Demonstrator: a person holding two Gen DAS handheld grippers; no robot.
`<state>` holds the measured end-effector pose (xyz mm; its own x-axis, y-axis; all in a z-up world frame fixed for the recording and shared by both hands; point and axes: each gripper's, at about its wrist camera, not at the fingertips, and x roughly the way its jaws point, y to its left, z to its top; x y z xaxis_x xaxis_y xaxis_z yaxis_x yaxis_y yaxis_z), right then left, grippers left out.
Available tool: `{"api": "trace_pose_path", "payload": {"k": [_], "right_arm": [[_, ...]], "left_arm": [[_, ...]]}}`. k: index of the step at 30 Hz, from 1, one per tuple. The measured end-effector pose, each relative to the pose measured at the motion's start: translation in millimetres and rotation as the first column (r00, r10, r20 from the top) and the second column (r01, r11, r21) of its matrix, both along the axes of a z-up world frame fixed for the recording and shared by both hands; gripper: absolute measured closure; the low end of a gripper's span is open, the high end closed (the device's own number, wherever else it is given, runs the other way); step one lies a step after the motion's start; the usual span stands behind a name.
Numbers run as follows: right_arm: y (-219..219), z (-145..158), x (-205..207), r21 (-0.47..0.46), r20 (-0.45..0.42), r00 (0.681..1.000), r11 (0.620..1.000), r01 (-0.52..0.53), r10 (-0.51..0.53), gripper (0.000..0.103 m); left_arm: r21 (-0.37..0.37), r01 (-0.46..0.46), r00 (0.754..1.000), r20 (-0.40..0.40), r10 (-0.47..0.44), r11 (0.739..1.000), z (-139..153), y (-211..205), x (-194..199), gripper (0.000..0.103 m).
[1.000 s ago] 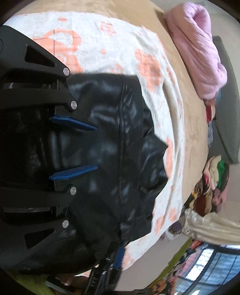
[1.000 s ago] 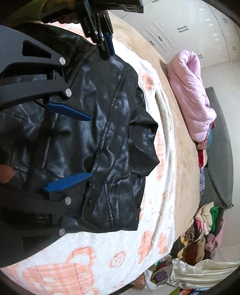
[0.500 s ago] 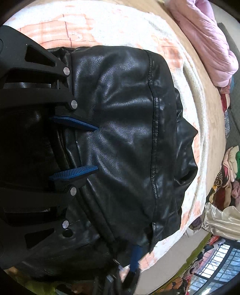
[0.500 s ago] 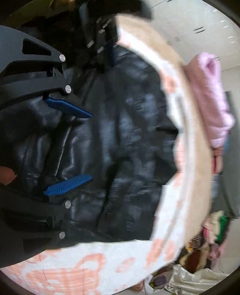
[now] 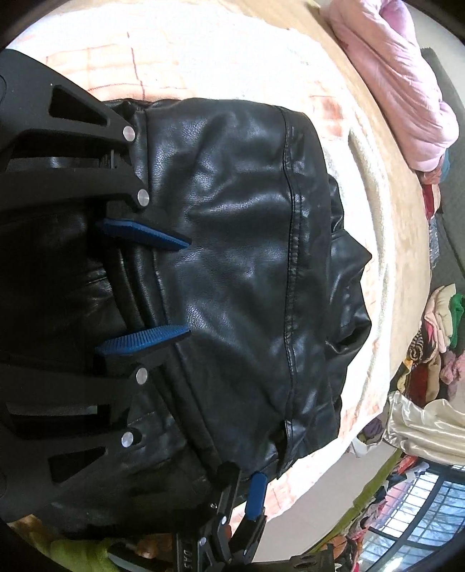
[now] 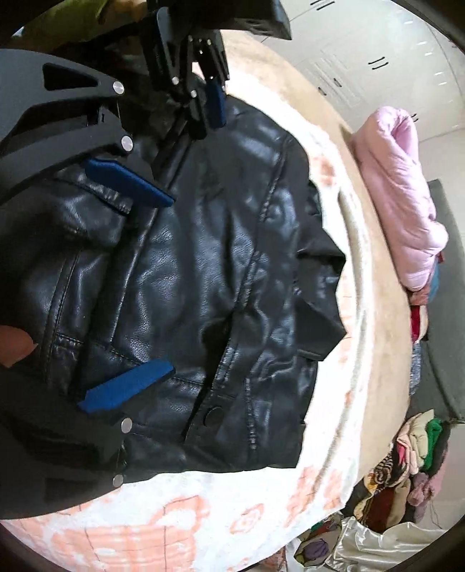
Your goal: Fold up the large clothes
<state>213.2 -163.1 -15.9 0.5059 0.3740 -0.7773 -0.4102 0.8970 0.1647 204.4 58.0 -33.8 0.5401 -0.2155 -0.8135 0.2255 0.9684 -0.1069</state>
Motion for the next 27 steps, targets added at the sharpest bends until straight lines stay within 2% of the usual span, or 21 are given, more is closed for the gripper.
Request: {"api": "trace_pose_path", "payload": {"k": [2,8,10,12,27], "right_arm": [[-0.9,1.8,-1.2,-0.001,0.008,1.0,1.0,0.003,-0.003,0.009],[-9.4,13.4,-7.8,0.031,0.046,0.999,0.999,0.022,-0.023,0.005],[-13.1,17.3,-11.2,0.043,0.059,0.998,0.999,0.025,-0.028,0.005],[-15.6,21.8,-12.7,0.054,0.074,0.997,0.998,0.03,-0.034,0.004],[-16.6,48.3,-34.1,0.1,0.135,0.989,0.994,0.045,-0.059,0.004]], "left_arm": [[-0.001,-0.006,1.0,0.01,0.006,1.0,3.9,1.0,-3.0,0.054],[-0.011,-0.037,0.999,0.037,0.037,0.999,16.7,7.0,-8.5,0.033],[-0.009,-0.051,0.997,0.049,0.051,0.999,21.5,8.9,-10.3,0.024],[-0.009,-0.07,0.995,0.063,0.071,0.997,26.8,11.3,-12.7,0.01],[-0.02,-0.106,0.984,0.141,0.107,0.994,61.5,12.2,-34.4,0.009]]}}
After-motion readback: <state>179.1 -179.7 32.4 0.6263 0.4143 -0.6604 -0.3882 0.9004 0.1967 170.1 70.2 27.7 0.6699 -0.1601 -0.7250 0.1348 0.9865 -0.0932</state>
